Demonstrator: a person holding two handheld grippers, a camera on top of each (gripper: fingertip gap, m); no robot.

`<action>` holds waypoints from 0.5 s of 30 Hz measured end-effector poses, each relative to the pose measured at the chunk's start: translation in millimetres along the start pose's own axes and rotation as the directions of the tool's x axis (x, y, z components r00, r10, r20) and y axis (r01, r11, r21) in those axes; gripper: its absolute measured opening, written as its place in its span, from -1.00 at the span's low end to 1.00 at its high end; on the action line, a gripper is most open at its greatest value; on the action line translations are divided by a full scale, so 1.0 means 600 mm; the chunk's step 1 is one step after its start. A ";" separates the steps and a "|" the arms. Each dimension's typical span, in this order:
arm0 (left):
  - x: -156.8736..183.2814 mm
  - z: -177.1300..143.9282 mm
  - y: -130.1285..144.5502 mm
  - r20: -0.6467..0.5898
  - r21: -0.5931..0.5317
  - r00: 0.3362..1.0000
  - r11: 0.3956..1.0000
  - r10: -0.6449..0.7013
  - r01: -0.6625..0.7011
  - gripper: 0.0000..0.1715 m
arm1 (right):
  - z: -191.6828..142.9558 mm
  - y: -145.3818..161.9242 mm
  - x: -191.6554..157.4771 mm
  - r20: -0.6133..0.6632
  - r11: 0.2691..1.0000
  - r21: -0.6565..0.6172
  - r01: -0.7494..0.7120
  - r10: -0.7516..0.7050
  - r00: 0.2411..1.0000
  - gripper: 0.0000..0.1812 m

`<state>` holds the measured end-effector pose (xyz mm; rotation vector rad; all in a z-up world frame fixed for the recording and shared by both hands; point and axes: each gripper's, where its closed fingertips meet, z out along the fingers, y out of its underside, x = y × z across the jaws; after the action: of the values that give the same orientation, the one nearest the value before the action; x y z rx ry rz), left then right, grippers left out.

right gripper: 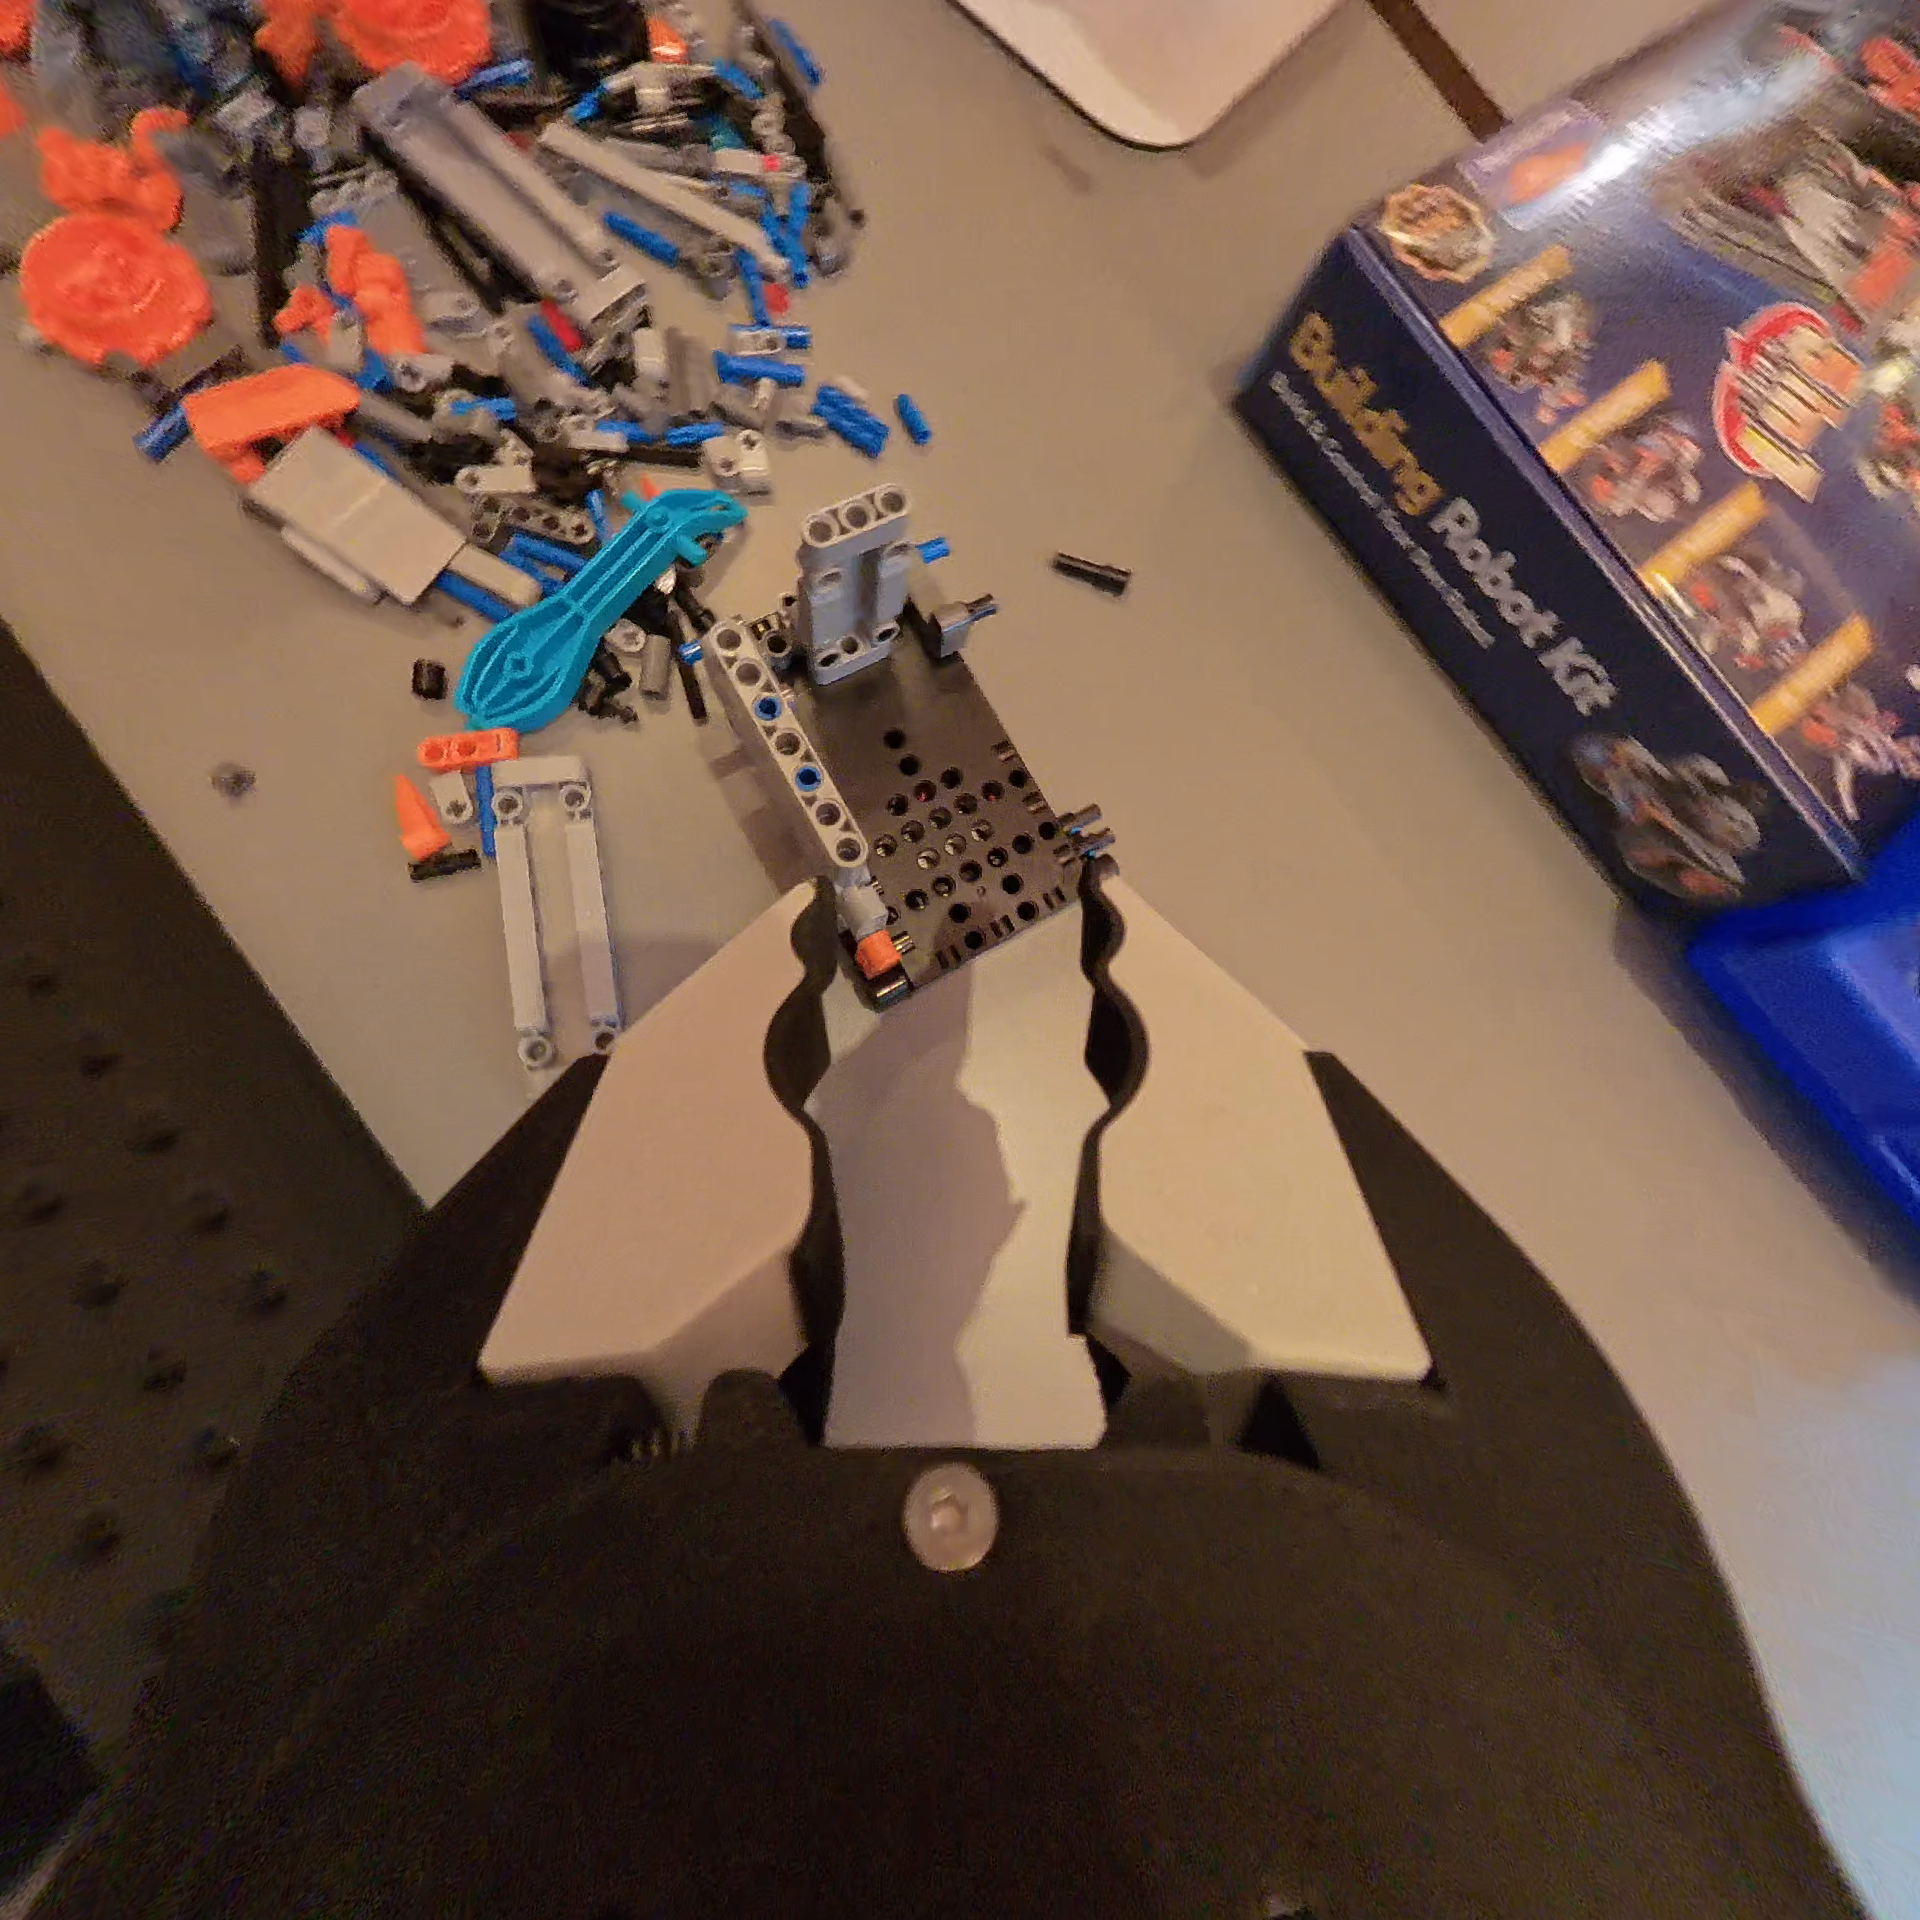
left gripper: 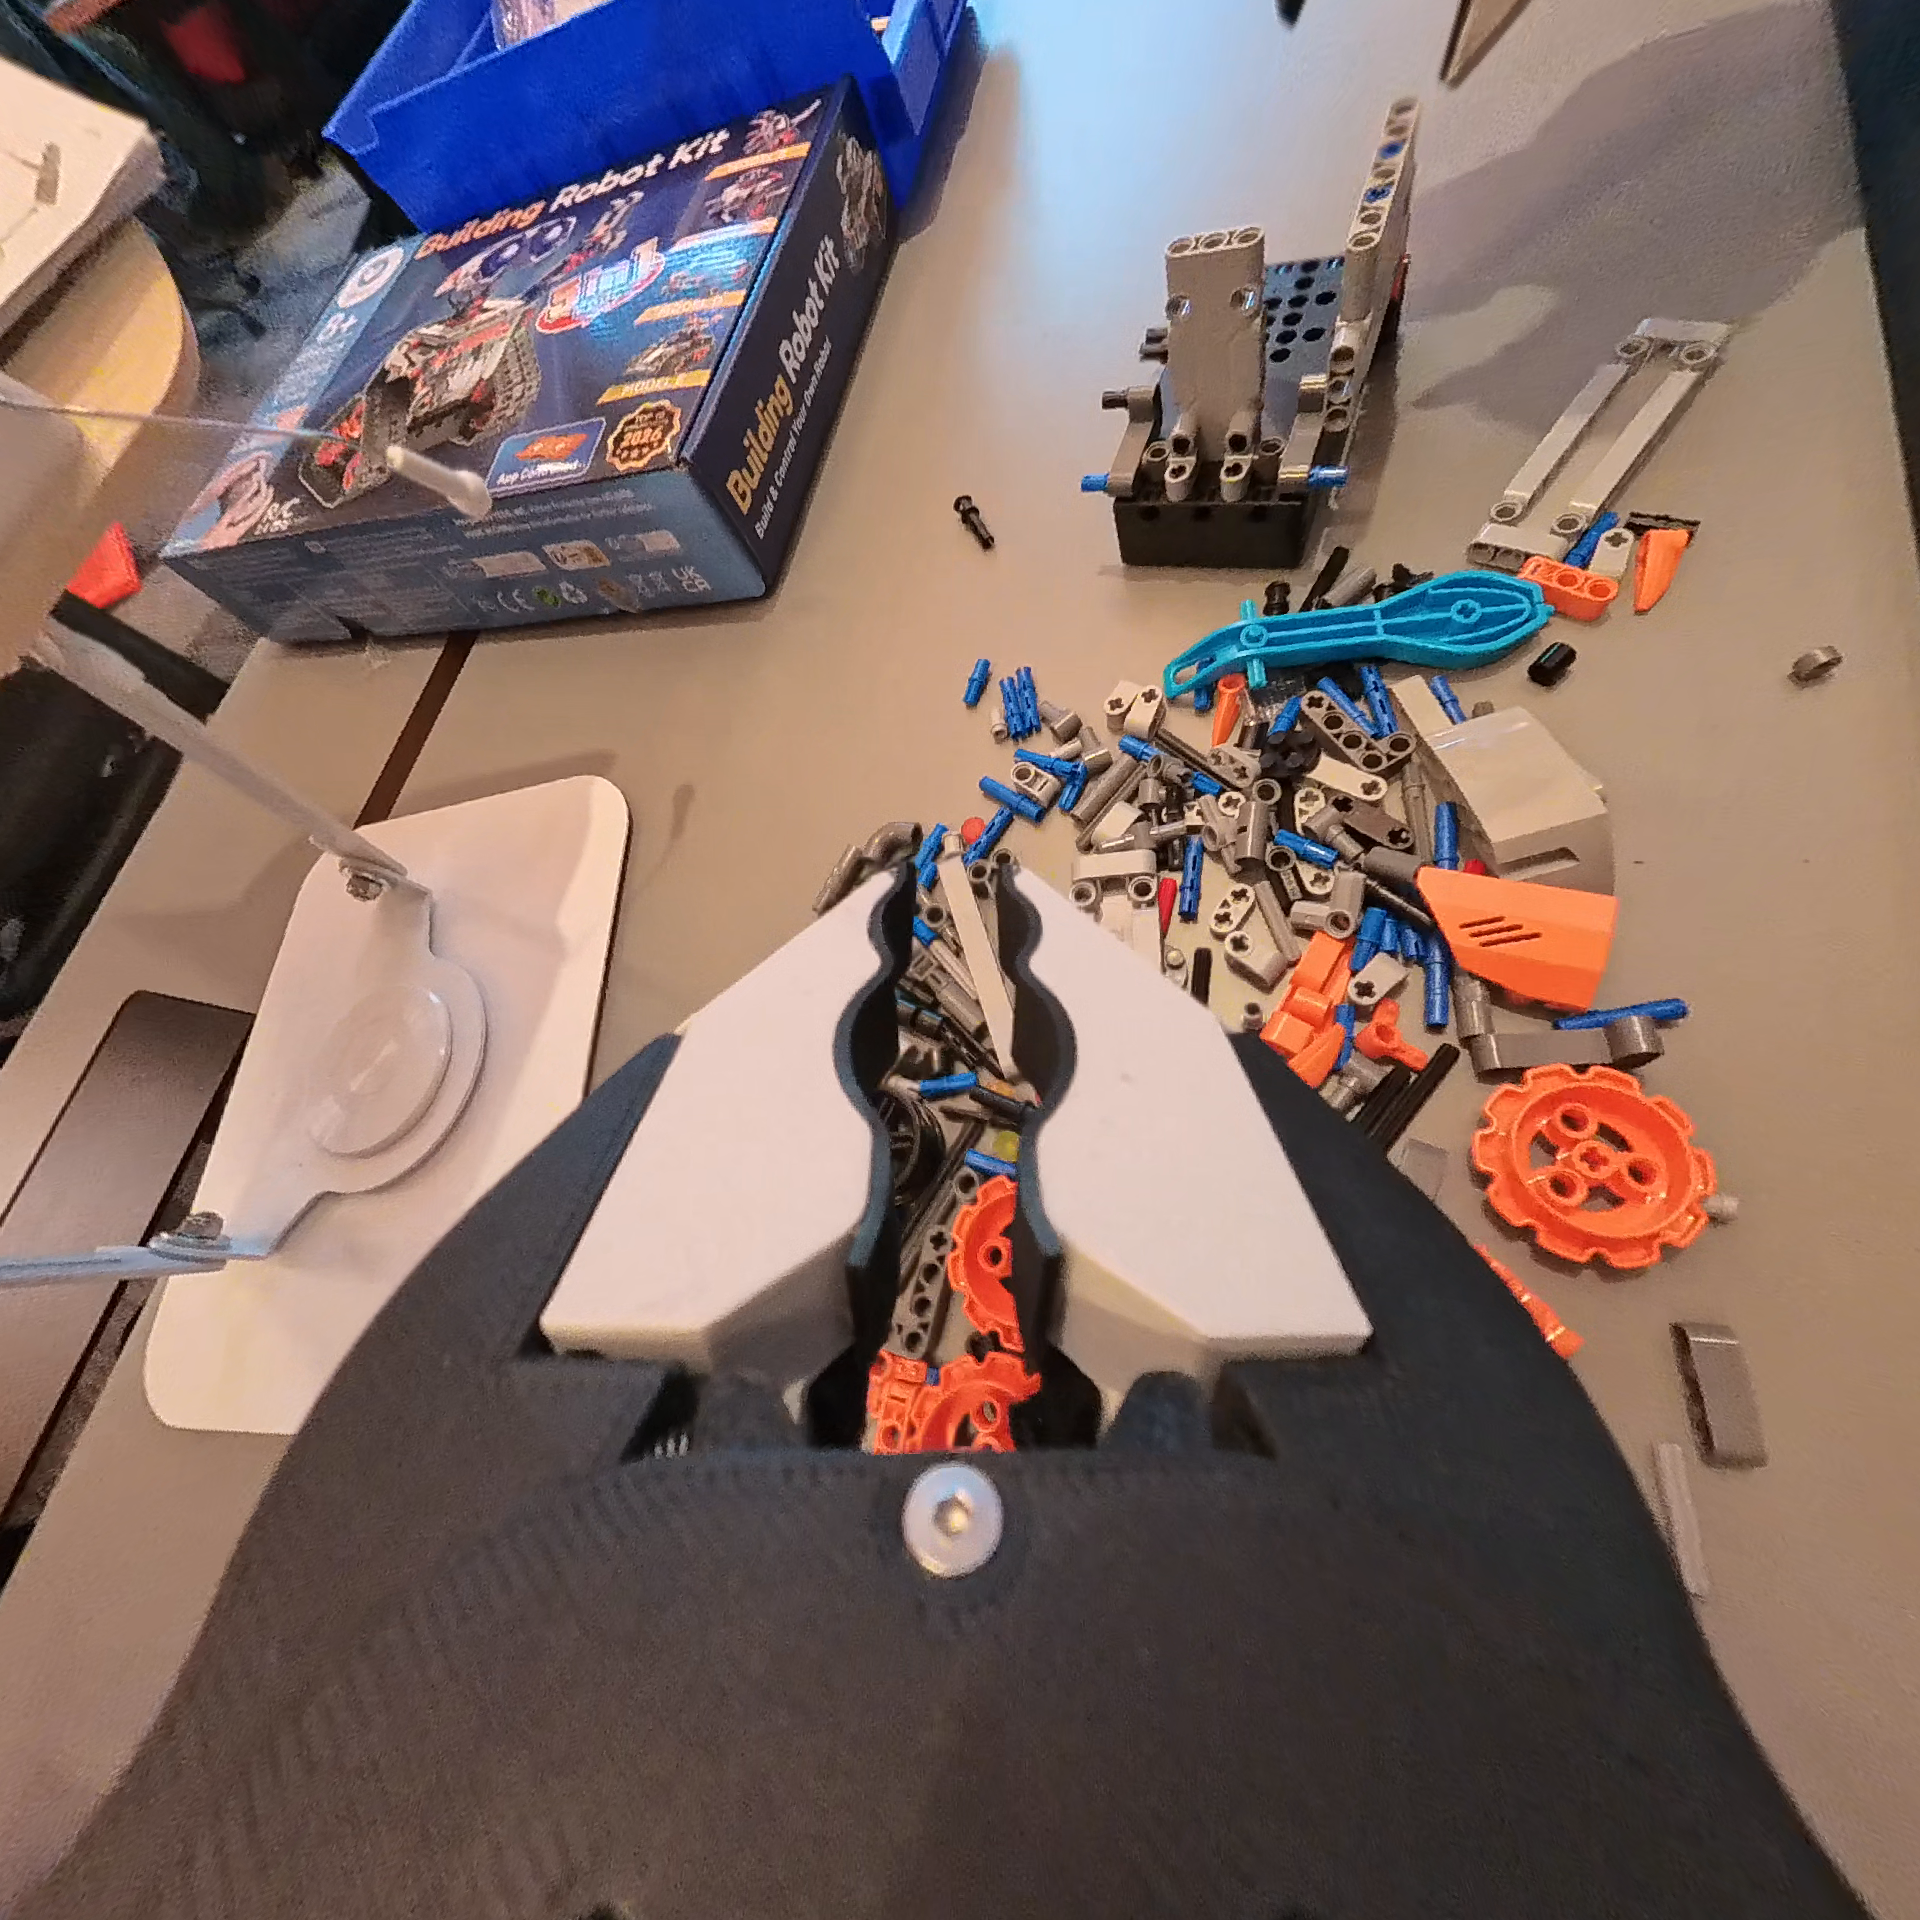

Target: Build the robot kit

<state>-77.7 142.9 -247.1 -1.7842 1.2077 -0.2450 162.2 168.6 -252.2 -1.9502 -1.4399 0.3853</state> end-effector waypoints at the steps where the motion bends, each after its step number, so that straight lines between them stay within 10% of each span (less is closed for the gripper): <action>1: 0.001 0.001 0.003 -0.004 -0.003 1.000 1.000 -0.007 0.007 -0.86 | -0.003 -0.002 0.000 -0.041 0.999 -0.006 -0.049 0.049 0.998 -0.46; 7: 0.006 0.010 0.007 -0.009 -0.014 1.000 1.000 -0.013 0.013 -0.84 | 0.029 -0.032 -0.053 -0.128 0.943 0.122 -0.310 0.325 0.937 -0.24; 15: 0.015 0.013 0.002 -0.017 -0.009 1.000 1.000 0.006 -0.006 -0.84 | 0.069 0.000 -0.054 -0.126 0.997 0.043 -0.064 0.069 0.990 -0.76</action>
<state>-69.2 140.0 -255.0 -1.7896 1.2278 -0.2514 126.7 152.6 -287.2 -1.9584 -1.2803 0.3098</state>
